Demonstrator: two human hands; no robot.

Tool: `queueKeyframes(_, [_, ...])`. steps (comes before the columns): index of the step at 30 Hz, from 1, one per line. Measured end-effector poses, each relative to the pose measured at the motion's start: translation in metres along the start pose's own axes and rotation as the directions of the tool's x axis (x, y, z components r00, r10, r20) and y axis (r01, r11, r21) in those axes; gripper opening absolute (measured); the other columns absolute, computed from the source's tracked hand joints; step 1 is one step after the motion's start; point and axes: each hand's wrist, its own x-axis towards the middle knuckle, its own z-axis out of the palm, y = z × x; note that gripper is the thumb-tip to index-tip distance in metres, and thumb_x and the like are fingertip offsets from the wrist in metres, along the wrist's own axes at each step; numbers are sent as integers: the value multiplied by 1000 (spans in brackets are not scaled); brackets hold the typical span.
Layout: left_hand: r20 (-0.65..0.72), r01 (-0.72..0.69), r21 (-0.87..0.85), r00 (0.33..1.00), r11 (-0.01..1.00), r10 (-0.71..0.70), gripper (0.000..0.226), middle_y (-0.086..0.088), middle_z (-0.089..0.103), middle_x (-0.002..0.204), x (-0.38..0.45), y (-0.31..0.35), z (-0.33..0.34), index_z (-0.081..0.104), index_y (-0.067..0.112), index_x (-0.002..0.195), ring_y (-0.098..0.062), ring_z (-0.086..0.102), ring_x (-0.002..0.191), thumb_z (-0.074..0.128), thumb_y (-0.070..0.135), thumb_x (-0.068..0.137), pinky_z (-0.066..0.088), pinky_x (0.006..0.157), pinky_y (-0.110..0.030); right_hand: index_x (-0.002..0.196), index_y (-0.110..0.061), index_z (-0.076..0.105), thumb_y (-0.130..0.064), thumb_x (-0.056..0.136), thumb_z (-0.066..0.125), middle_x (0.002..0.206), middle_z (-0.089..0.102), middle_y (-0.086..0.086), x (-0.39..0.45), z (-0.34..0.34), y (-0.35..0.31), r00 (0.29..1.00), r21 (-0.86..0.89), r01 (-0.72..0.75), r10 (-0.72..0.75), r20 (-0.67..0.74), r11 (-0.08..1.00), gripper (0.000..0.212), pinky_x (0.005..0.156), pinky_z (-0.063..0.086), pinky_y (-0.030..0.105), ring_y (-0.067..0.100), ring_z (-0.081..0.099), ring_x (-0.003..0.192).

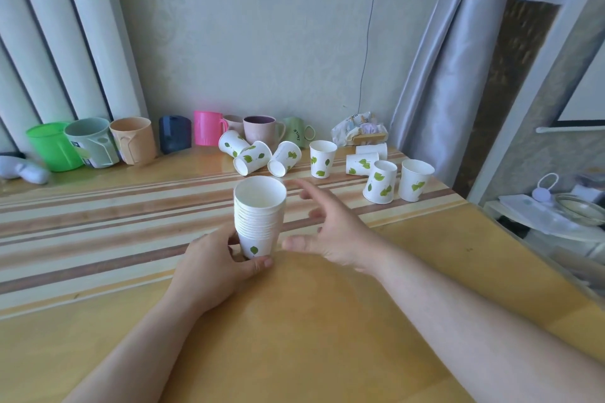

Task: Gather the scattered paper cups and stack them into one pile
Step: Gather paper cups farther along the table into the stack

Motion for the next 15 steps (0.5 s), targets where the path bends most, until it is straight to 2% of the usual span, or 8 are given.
queueKeyframes(2, [-22, 32, 34, 999, 999, -31, 50, 32, 70, 98, 6, -4, -4, 70, 46, 108, -1, 63, 96, 84, 74, 68, 50, 72, -32, 151, -62, 43, -54, 69, 91, 160, 40, -15, 10, -24, 19, 992, -118, -69, 56, -112, 991, 95, 103, 50, 27, 0, 51, 132])
queueKeyframes(4, [-29, 58, 35, 998, 998, -57, 51, 32, 68, 98, 10, -6, -5, 70, 44, 109, -6, 63, 98, 84, 72, 69, 50, 75, -34, 156, -44, 48, -34, 83, 84, 161, 41, -4, 29, -53, 37, 948, -232, -179, 104, -302, 956, 82, 116, 45, 36, 15, 48, 142])
queueKeyframes(7, [-38, 48, 34, 998, 998, -47, 49, 36, 65, 94, 12, -8, -1, 69, 45, 107, -3, 62, 95, 84, 71, 69, 49, 72, -31, 161, -28, 45, -22, 89, 72, 165, 34, 1, 57, -98, 59, 871, -408, -358, 143, -470, 840, 78, 117, 43, 41, 27, 44, 148])
queueKeyframes(9, [-44, 44, 35, 998, 998, -42, 49, 36, 67, 96, 12, -8, 1, 68, 46, 107, 0, 63, 95, 84, 72, 69, 50, 72, -31, 163, -29, 39, -20, 87, 69, 166, 28, -2, 69, -119, 70, 860, -492, -411, 147, -489, 768, 82, 110, 49, 45, 29, 47, 147])
queueKeyframes(12, [-46, 45, 48, 998, 998, -43, 51, 32, 71, 101, 12, -9, 1, 68, 46, 109, -4, 65, 99, 82, 74, 69, 55, 78, -36, 166, -33, 31, -28, 87, 70, 169, 23, -6, 81, -131, 78, 863, -569, -469, 213, -458, 676, 88, 101, 54, 46, 30, 52, 141])
queueKeyframes(15, [-47, 38, 61, 998, 997, -36, 52, 32, 70, 101, 13, -9, 1, 68, 44, 109, -8, 64, 101, 81, 76, 70, 56, 80, -38, 158, -35, 40, -30, 87, 70, 165, 31, 1, 87, -131, 86, 863, -588, -492, 274, -424, 642, 77, 90, 55, 43, 34, 59, 128])
